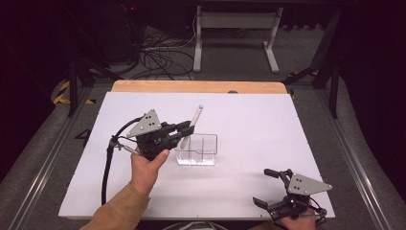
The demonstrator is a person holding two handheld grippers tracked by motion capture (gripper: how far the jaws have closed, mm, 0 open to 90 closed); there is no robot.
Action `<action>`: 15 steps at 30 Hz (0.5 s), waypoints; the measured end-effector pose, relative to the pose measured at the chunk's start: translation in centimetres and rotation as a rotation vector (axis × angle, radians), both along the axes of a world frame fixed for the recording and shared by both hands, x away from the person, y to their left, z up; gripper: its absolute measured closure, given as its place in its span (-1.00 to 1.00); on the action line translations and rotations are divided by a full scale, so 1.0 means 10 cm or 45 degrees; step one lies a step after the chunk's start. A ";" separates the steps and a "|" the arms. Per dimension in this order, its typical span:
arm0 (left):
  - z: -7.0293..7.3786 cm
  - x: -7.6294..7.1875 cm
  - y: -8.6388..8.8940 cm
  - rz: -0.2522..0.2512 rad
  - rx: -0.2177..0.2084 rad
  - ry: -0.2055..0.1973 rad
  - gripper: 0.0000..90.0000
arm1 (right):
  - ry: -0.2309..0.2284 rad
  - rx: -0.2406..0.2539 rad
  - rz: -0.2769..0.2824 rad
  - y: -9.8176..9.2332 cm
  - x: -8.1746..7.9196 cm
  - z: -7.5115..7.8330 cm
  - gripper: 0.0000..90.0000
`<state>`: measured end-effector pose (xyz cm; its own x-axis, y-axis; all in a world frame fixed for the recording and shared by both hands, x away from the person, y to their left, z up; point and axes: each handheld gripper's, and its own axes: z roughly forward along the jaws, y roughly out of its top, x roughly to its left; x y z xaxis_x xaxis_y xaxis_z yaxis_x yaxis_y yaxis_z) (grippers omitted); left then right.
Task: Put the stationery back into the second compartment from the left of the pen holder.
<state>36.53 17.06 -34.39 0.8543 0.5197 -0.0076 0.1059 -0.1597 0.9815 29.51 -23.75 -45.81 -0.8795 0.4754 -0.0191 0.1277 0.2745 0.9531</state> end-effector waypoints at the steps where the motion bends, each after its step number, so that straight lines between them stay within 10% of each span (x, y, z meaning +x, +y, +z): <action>1: -0.01 0.01 -0.03 -0.004 0.003 0.004 0.74 | 0.001 0.000 0.001 0.00 0.00 0.00 -0.92; 15: -0.14 0.18 -0.22 -0.017 -0.012 0.032 0.74 | -0.002 0.009 0.002 -0.02 -0.01 0.00 -0.92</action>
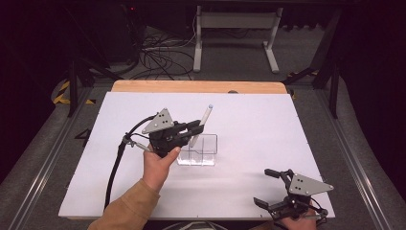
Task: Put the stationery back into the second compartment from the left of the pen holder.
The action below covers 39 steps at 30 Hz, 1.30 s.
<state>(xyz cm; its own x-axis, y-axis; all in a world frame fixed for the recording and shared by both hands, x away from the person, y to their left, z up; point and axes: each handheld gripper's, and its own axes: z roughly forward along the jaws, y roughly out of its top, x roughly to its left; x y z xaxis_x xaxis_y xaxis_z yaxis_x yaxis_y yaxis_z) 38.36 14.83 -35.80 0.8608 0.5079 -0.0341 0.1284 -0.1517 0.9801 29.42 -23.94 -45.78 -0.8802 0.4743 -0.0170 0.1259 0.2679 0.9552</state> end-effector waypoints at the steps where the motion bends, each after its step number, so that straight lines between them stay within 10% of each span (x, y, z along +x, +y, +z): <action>1: -0.01 0.01 -0.01 -0.004 0.008 -0.003 0.73 | 0.001 0.000 0.000 0.00 0.00 0.00 -0.92; 39: -0.28 0.16 -0.10 0.024 0.062 0.031 0.73 | -0.002 0.004 0.009 -0.01 0.00 0.00 -0.92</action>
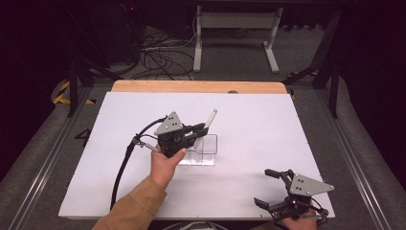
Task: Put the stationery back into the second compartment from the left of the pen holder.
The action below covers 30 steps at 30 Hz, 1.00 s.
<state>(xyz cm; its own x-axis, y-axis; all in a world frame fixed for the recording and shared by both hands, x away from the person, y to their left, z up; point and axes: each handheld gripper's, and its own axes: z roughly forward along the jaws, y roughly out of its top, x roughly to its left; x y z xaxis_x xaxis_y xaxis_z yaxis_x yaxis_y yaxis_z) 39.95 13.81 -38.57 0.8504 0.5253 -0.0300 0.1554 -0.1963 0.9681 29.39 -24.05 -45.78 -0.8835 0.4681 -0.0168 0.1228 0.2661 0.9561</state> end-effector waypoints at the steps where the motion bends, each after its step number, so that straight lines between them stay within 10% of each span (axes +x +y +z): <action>1: -0.01 0.00 0.01 0.002 0.009 -0.001 0.73 | 0.001 0.000 0.000 0.00 0.00 0.00 -0.92; 30: -0.14 -0.09 0.05 0.013 0.137 0.051 0.72 | -0.002 0.000 0.016 0.02 0.01 0.01 -0.92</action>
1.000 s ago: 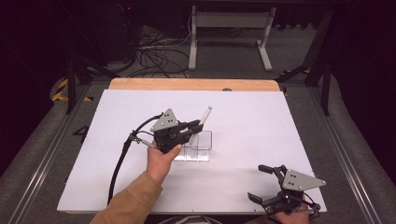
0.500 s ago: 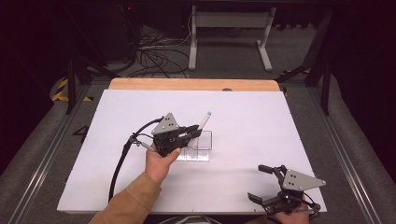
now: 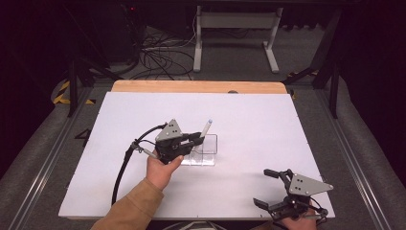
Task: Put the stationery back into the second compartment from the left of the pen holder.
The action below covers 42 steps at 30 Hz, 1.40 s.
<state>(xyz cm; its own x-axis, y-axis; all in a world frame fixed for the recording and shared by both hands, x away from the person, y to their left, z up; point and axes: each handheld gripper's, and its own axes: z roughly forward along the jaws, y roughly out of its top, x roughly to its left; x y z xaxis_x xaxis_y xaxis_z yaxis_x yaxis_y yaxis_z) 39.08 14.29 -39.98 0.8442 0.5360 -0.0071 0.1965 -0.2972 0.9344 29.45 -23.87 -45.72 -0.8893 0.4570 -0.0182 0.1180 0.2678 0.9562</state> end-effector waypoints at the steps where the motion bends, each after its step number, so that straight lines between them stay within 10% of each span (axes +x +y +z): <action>1: 0.00 -0.01 0.00 0.001 0.000 0.005 0.72 | -0.001 0.001 0.003 0.00 0.00 0.00 -0.92; 18: 0.22 -0.21 0.18 0.078 -0.042 -0.043 -0.43 | -0.003 0.004 0.015 0.03 0.05 0.01 -0.92; 42: 0.15 -0.61 0.76 0.103 -0.004 -0.082 -0.77 | -0.001 0.002 0.012 0.04 0.06 0.00 -0.92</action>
<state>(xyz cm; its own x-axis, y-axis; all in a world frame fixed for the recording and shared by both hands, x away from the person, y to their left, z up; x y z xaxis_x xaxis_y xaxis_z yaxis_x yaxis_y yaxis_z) 32.94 21.86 -38.53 0.7971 0.6023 0.0444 0.1588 -0.2800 0.9468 30.08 -23.47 -45.69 -0.8934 0.4488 -0.0184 0.1147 0.2674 0.9567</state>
